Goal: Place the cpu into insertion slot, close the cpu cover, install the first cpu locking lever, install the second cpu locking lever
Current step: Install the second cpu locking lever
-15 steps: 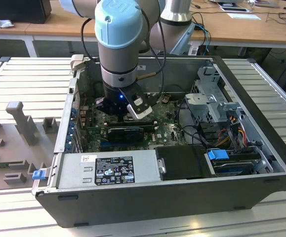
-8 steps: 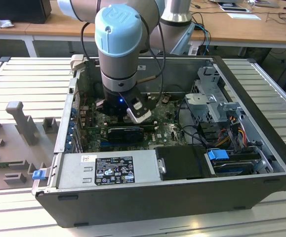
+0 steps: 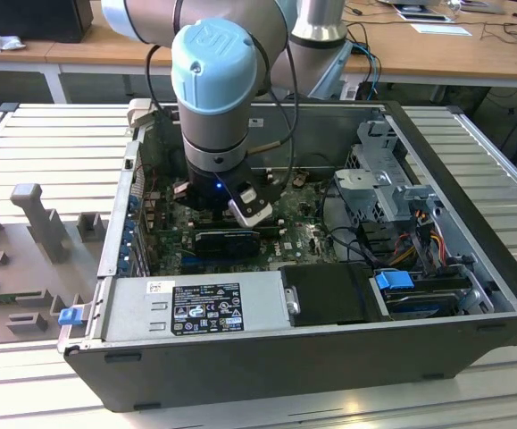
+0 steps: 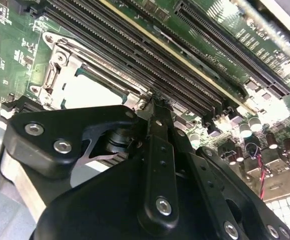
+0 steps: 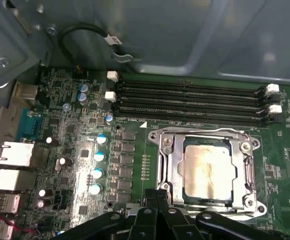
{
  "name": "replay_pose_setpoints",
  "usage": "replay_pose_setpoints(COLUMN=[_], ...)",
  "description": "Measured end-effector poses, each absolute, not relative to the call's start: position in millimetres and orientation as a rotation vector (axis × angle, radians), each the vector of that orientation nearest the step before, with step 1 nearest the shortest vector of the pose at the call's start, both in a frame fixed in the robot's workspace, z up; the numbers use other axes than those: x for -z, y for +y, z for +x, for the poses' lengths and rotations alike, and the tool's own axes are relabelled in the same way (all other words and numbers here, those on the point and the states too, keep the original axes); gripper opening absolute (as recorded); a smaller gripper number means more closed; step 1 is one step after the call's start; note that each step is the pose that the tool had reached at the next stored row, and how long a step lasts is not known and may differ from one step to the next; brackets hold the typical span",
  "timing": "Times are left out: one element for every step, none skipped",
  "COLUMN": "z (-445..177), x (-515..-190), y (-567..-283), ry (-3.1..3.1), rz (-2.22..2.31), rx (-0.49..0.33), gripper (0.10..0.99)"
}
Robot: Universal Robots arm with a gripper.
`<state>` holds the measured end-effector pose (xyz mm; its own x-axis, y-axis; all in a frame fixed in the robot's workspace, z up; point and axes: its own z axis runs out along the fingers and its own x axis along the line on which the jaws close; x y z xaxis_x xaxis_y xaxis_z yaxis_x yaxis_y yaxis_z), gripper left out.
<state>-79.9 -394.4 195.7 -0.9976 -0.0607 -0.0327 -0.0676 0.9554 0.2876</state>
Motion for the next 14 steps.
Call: replay_pose_setpoints(z=[-80.8,-80.9,-80.9,-80.9,-80.9,-80.9,-80.9,-80.9,-80.9,-80.9,-80.9,-80.9,-80.9,-80.9], x=[-195.9,-196.4,-197.1,-198.9,-201.4,-205.6,-208.5,-217.6,-226.6,-232.6,-234.2,-234.2,-234.2,-234.4], y=[-394.7,-394.7,-394.7,-394.7,-394.7,-394.6,-394.6,-394.4,-394.4,-394.3,-394.4,-394.3,-394.3,-394.4], ry=[3.083,3.082,3.082,3.082,3.082,3.082,3.082,3.082,3.082,3.082,3.082,3.082,3.082,3.082], rz=[-0.102,-0.102,-0.102,-0.101,-0.101,-0.101,-0.101,-0.101,-0.101,-0.101,-0.101,-0.101,-0.101,-0.101], rx=[-0.458,-0.459,-0.459,-0.459,-0.459,-0.459,-0.459,-0.459,-0.459,-0.459,-0.459,-0.459,-0.459,-0.459], gripper=[0.106,0.106,0.106,0.106,0.106,0.106,0.106,0.106,0.106,0.106,0.106,0.106,0.106,0.106])
